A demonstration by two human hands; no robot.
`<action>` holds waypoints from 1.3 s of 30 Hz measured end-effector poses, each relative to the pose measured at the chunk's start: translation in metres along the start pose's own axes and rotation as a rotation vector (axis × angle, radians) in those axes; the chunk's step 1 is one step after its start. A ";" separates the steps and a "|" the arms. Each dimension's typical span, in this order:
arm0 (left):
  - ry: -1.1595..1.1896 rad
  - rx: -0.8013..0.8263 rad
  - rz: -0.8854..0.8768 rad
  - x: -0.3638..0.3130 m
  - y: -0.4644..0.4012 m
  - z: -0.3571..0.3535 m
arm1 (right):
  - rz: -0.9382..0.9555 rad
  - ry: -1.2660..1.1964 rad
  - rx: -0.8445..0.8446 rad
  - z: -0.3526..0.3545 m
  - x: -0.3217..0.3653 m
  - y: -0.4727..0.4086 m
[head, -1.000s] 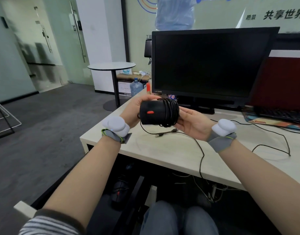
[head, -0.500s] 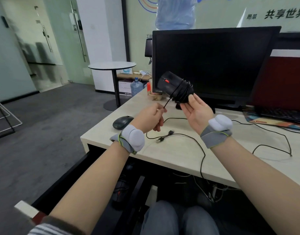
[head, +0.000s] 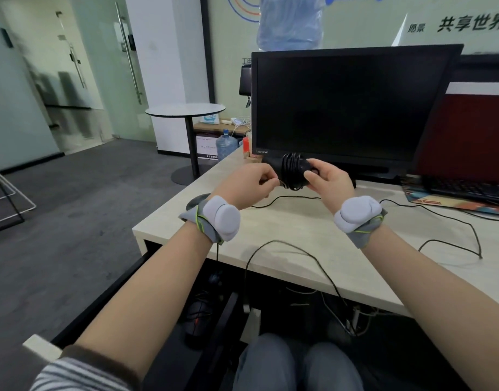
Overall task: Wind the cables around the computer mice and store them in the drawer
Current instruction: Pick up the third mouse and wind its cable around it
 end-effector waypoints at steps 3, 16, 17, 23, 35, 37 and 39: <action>-0.033 0.020 -0.015 0.003 -0.003 0.004 | -0.018 0.048 0.066 -0.004 0.002 -0.003; 0.164 0.046 -0.100 0.012 0.006 0.030 | -0.238 -0.270 0.569 -0.046 -0.010 0.024; 0.203 0.046 -0.092 0.014 0.006 0.031 | -0.251 -0.306 0.600 -0.047 -0.010 0.026; 0.698 -0.002 -0.002 0.032 0.009 0.027 | -0.329 -0.619 0.572 -0.049 -0.008 0.033; 0.996 0.018 0.461 0.044 0.026 -0.034 | -0.294 -0.855 0.161 -0.059 -0.010 0.014; 0.878 0.110 0.495 0.043 0.031 -0.045 | -0.265 -0.802 0.066 -0.055 -0.015 0.012; 0.676 0.223 0.484 0.043 0.035 -0.052 | -0.227 -0.702 -0.031 -0.046 -0.018 0.010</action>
Point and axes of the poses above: each hand's wrist, its own y-axis away from the middle knuckle, its own z-axis out of the back of the hand, x = y × z, the point moved 9 cm from there along -y, towards the middle knuckle
